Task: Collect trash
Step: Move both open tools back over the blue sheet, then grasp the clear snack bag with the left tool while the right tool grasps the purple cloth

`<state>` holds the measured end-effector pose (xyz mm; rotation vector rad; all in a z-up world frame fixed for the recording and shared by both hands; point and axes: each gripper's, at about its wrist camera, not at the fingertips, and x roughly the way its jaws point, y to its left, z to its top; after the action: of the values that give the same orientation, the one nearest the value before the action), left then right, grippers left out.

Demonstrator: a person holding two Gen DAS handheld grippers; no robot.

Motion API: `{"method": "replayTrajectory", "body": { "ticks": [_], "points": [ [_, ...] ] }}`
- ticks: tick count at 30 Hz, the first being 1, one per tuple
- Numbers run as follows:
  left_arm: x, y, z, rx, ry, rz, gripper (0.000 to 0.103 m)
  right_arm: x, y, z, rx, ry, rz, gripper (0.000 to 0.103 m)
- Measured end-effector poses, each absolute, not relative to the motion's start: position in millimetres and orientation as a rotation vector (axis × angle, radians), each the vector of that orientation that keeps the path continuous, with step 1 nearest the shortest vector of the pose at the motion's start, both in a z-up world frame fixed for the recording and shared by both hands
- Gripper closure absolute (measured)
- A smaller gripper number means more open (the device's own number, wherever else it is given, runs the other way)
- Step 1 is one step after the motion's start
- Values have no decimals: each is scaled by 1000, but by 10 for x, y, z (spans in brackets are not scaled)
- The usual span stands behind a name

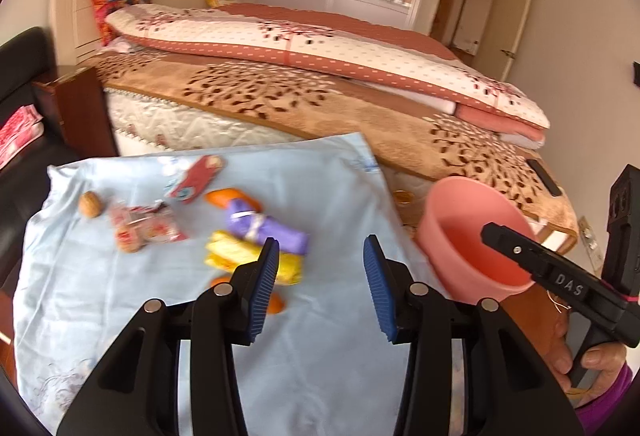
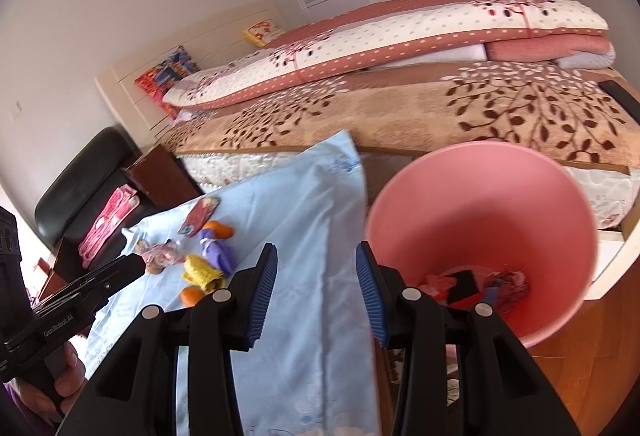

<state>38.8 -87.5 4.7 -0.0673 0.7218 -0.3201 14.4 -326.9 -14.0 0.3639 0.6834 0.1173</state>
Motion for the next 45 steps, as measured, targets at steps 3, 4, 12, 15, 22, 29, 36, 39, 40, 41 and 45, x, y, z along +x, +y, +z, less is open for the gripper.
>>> {"method": "replayTrajectory", "body": {
  "ticks": [3, 4, 12, 15, 22, 29, 36, 39, 40, 41, 45],
  "points": [
    [367, -642, -16, -65, 723, -261, 59, 207, -3058, -183, 344, 703, 159, 63],
    [362, -565, -40, -65, 722, -242, 59, 221, -3009, -198, 339, 708, 170, 63],
    [391, -97, -206, -97, 743, -138, 59, 330, -2598, -270, 276, 751, 240, 63],
    [432, 19, -263, -115, 757, -116, 59, 371, -2512, -298, 264, 763, 257, 63],
    [579, 138, -383, -113, 777, -77, 59, 490, -2381, -369, 240, 791, 274, 63],
    [903, 296, -384, -144, 781, -34, 59, 629, -2281, -433, 234, 814, 289, 63],
    [1279, 337, -448, -139, 799, 16, 59, 747, -2186, -481, 224, 827, 300, 63],
    [1380, 351, -548, -134, 826, 43, 59, 795, -2165, -500, 221, 833, 300, 63],
    [1400, 364, -576, -142, 833, 44, 59, 814, -2156, -507, 221, 835, 301, 63],
    [1407, 374, -597, -149, 836, 44, 59, 830, -2145, -512, 221, 837, 303, 63],
    [1395, 378, -620, -153, 824, 24, 59, 890, -2097, -529, 217, 843, 313, 63]
  ]
}}
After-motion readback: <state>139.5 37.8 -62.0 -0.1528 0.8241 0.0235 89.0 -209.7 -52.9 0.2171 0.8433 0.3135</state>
